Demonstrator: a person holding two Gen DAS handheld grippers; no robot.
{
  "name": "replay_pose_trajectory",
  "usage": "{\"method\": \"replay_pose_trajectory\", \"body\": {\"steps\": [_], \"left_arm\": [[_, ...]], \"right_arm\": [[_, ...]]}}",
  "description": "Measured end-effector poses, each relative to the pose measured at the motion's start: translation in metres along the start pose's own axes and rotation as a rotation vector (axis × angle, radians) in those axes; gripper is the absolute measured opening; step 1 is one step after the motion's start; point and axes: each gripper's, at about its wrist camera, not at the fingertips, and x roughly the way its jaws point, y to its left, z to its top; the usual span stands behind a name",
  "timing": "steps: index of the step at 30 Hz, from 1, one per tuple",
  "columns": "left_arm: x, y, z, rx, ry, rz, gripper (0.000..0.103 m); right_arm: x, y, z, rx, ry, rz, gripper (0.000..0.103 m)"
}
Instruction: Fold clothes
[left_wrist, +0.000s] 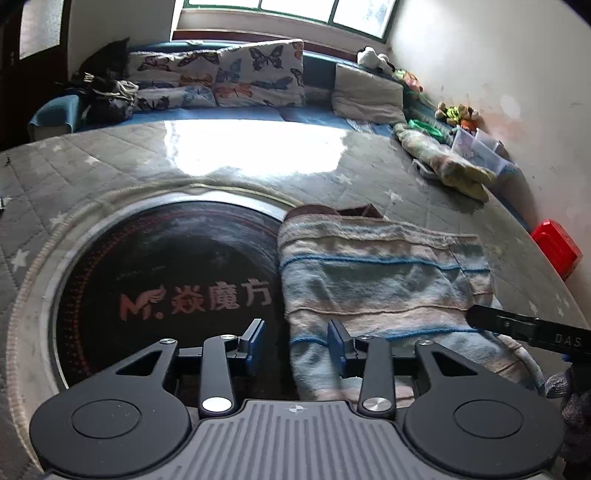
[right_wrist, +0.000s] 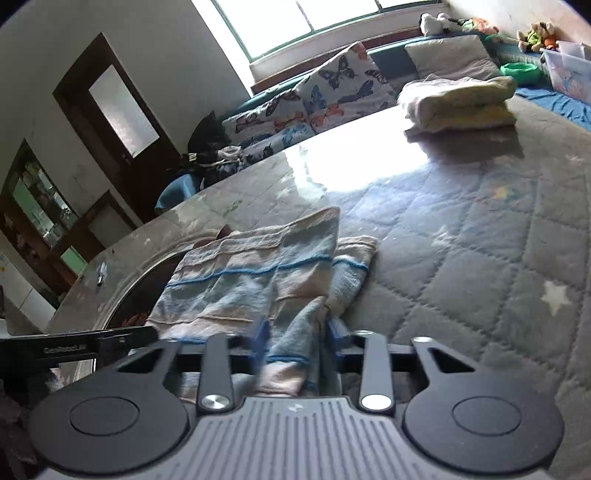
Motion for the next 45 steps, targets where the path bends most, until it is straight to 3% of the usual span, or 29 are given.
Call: {"method": "replay_pose_trajectory", "body": {"steps": [1, 4, 14, 20, 23, 26, 28, 33, 35, 36, 37, 40, 45], "left_arm": [[0.000, -0.002, 0.001, 0.001, 0.002, -0.003, 0.019], [-0.006, -0.008, 0.005, 0.022, -0.009, -0.007, 0.013], [-0.027, -0.062, 0.036, 0.132, -0.109, -0.057, 0.007], [-0.013, -0.077, 0.039, 0.141, -0.088, -0.058, 0.007], [-0.001, -0.080, 0.034, 0.142, -0.057, -0.059, 0.010], [0.011, -0.079, 0.030, 0.130, -0.027, -0.064, 0.023], [0.019, -0.080, 0.027, 0.121, -0.009, -0.069, 0.038], [0.038, -0.084, 0.026, 0.122, 0.023, -0.063, 0.043], [0.045, -0.085, 0.027, 0.121, 0.033, -0.060, 0.042], [0.047, -0.086, 0.027, 0.126, 0.035, -0.066, 0.037], [0.048, -0.087, 0.026, 0.132, 0.036, -0.073, 0.025], [0.047, -0.093, 0.025, 0.162, 0.030, -0.091, 0.012], [0.030, -0.099, 0.030, 0.157, -0.008, -0.117, 0.009]], "right_arm": [[-0.001, 0.000, 0.000, 0.012, 0.001, 0.007, 0.021], [-0.006, -0.003, 0.002, 0.041, -0.009, 0.031, 0.017], [-0.060, -0.005, 0.026, 0.005, -0.121, -0.006, 0.016], [-0.076, -0.018, 0.036, -0.017, -0.150, -0.060, 0.016], [-0.079, -0.022, 0.040, -0.020, -0.160, -0.072, 0.016], [-0.078, -0.024, 0.041, -0.022, -0.165, -0.075, 0.016], [-0.077, -0.026, 0.040, -0.022, -0.162, -0.077, 0.016], [-0.074, -0.033, 0.038, -0.012, -0.155, -0.086, 0.016], [-0.074, -0.036, 0.037, -0.008, -0.154, -0.085, 0.016], [-0.074, -0.037, 0.036, -0.006, -0.153, -0.085, 0.016], [-0.074, -0.038, 0.036, -0.004, -0.154, -0.085, 0.016], [-0.075, -0.040, 0.035, 0.002, -0.154, -0.086, 0.016], [-0.087, -0.038, 0.037, -0.007, -0.188, -0.083, 0.016]]}}
